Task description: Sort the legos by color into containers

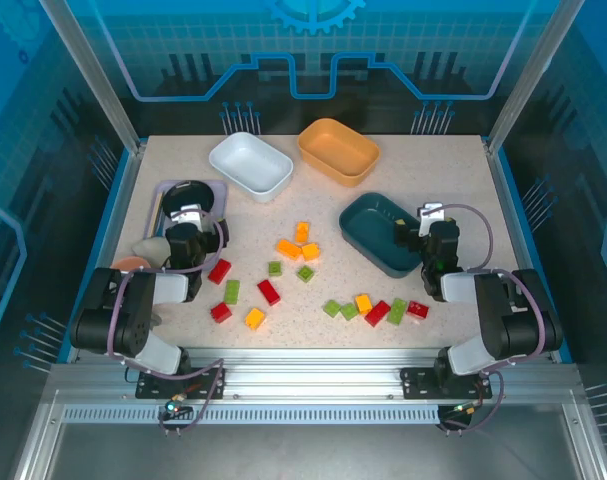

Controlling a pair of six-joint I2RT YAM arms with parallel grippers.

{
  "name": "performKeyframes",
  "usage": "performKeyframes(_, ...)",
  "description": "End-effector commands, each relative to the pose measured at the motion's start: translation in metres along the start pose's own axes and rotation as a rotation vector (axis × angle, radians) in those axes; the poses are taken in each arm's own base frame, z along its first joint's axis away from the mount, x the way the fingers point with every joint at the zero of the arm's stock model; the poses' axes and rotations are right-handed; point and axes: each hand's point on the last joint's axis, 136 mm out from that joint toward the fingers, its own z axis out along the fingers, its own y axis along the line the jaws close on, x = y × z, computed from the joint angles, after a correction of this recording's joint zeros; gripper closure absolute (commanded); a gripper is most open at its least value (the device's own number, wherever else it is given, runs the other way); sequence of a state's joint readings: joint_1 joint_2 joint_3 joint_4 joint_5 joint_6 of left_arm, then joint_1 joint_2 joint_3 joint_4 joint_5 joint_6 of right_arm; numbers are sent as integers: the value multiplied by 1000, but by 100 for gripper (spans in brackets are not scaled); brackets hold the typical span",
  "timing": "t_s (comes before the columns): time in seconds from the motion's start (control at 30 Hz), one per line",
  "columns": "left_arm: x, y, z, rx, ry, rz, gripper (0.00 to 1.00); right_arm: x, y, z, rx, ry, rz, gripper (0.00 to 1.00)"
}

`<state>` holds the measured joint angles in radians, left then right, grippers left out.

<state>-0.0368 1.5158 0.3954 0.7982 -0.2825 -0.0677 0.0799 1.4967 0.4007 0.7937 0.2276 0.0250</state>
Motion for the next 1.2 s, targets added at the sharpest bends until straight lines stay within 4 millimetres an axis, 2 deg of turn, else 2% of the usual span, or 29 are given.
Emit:
performKeyframes(0.0,-6,-2,-1,4,-28,18,1,-3,2,1,-6,-11,2,0)
performKeyframes(0.67,-6,-2,-1,4,-27,18,1,-3,2,1,-10,-11,5,0)
performKeyframes(0.73,-14,-6,-4,11,-28,31,1,-12,-3,-4,17,-13,16,0)
performKeyframes(0.77,-22,-6,-7,-16,-11,46,1,-20,-9,-9,54,3,15,0)
performKeyframes(0.8,-36,-5,-13,-60,-1,63,1,-36,-15,-16,101,14,17,0)
performKeyframes(0.87,-75,-10,-31,-87,-72,27,1,-84,-18,-34,122,-88,41,0)
performKeyframes(0.93,-133,-33,-62,-61,-209,-10,1,-159,-20,-65,137,-246,95,0)
performKeyframes(0.97,-158,-42,-74,-61,-252,-36,1,-188,-26,-77,144,-278,182,0)
performKeyframes(1.0,-182,-47,-84,-55,-261,-124,1,-214,-41,-88,175,-255,370,0)
performKeyframes(1.03,-192,-44,-87,-62,-196,-277,1,-212,-59,-96,235,-145,608,0)
performKeyframes(1.07,-188,-36,-90,-111,-87,-417,1,-184,-71,-104,342,35,754,0)
performKeyframes(1.1,-179,-22,-95,-218,26,-613,1,-167,-80,-103,427,143,828,0)
performKeyframes(1.13,-174,-15,-96,-284,114,-697,1,-165,-67,-86,317,233,798,8)
performKeyframes(1.17,-178,-28,-86,-218,183,-699,1,-166,-52,-73,214,306,792,24)
